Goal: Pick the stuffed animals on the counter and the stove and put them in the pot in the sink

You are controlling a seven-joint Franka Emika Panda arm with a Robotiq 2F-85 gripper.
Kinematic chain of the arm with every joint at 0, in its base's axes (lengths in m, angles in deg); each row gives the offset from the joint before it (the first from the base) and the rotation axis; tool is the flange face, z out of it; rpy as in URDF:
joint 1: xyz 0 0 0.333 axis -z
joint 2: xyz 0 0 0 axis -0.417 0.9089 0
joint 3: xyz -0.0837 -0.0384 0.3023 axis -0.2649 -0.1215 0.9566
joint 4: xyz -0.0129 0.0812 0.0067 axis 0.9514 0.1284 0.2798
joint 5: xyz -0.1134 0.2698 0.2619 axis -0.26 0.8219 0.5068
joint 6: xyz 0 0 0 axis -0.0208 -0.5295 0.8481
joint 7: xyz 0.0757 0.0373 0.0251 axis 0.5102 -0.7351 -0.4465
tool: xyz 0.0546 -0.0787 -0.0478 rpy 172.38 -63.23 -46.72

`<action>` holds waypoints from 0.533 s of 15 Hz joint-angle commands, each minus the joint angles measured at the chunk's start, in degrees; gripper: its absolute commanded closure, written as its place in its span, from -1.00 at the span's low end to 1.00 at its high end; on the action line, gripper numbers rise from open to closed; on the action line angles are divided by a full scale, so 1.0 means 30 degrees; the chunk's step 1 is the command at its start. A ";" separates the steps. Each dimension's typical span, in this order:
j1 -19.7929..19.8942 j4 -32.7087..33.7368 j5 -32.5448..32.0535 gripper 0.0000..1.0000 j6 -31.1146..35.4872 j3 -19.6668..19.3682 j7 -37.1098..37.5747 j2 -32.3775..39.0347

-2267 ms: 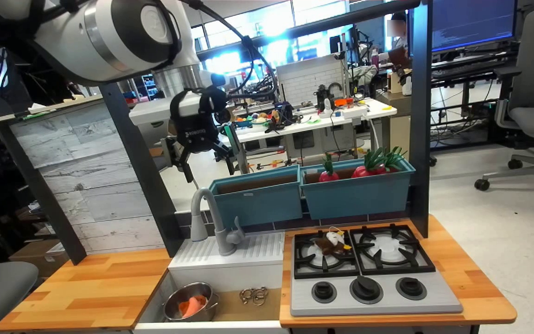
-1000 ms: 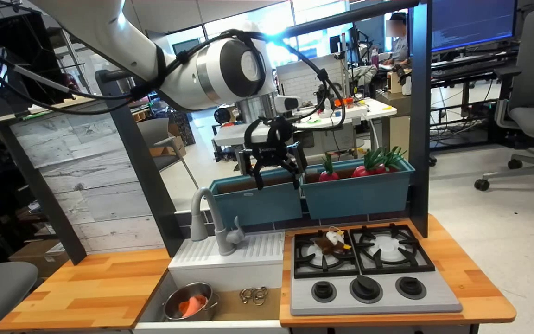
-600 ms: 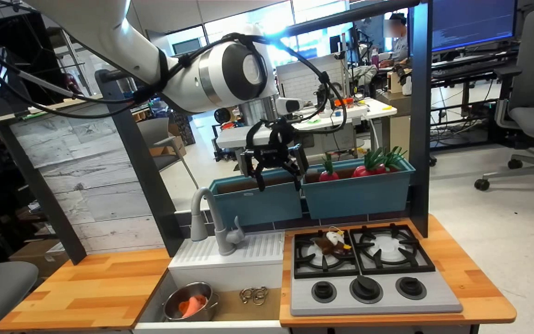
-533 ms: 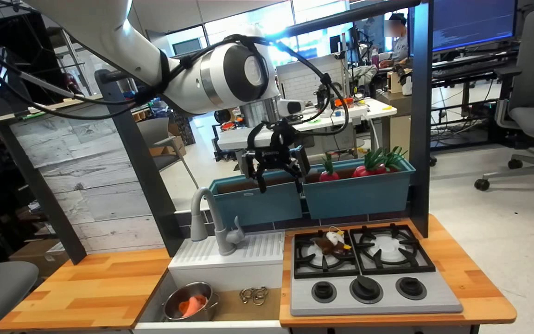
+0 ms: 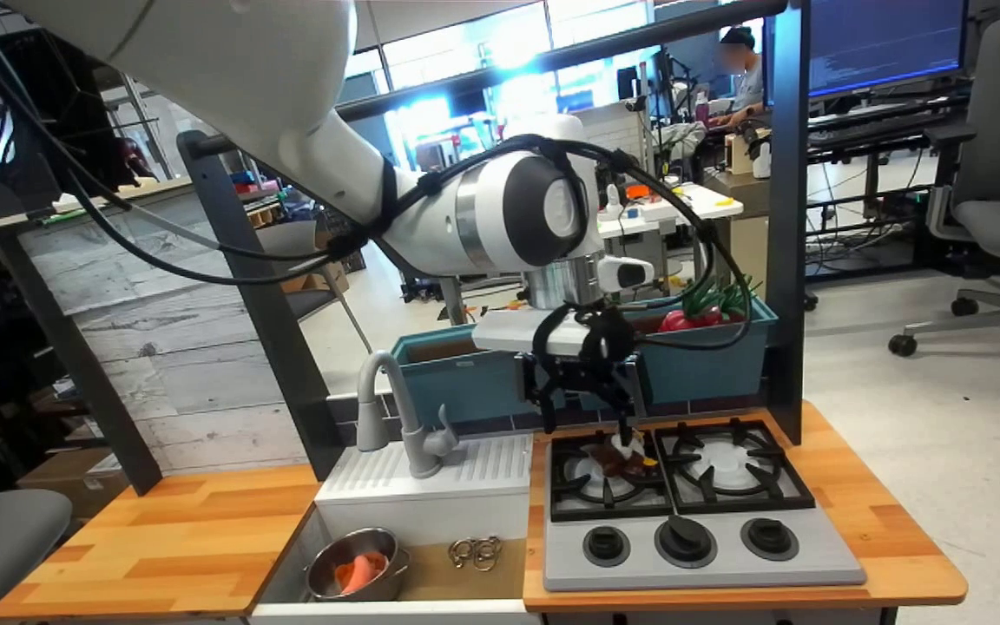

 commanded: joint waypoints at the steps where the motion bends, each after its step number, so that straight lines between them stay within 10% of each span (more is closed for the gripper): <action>1: 0.0833 0.2244 0.0948 -1.00 0.2552 0.0943 -0.0625 0.1866; 8: 0.0496 0.4018 0.0528 -1.00 0.4696 0.0763 -0.0139 0.3912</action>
